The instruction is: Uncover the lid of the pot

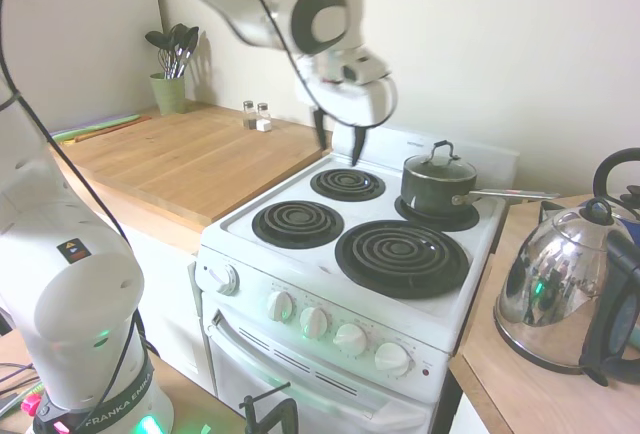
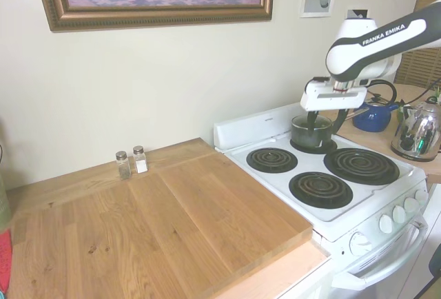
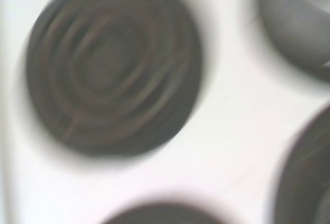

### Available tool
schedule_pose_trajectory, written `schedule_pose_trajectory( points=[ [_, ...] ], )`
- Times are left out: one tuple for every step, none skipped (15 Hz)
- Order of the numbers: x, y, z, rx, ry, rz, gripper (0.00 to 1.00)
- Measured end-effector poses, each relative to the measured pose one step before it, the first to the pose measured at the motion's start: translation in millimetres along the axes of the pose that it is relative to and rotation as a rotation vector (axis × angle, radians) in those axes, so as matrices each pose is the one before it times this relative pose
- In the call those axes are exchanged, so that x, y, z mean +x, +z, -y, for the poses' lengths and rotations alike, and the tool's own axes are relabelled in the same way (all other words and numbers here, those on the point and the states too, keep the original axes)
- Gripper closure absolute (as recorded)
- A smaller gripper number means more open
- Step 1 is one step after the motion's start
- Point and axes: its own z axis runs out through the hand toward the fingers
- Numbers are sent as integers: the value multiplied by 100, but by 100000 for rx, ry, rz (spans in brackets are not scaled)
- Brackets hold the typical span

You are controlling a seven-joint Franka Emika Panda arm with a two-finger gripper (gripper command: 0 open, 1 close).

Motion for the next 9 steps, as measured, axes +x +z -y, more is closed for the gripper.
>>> schedule_pose_trajectory(
  points=[
    [2448, -424, 623, 787, 4121, -1033, 0],
    [2359, -118, 837, 196, 3258, -647, 0],
    [2284, 98, 732, -91, 3130, -262, 0],
    [2180, 222, 679, 206, 2799, -510, 0],
    [1796, 342, 760, 370, 2643, -84, 0],
    [1438, 401, 677, 453, 1968, -94, 0],
    [820, 473, 654, -53, 543, -454, 0],
    [581, 423, 792, -246, -4, -480, 0],
    [394, 340, 726, -858, -55, 317, 100]
  ],
)
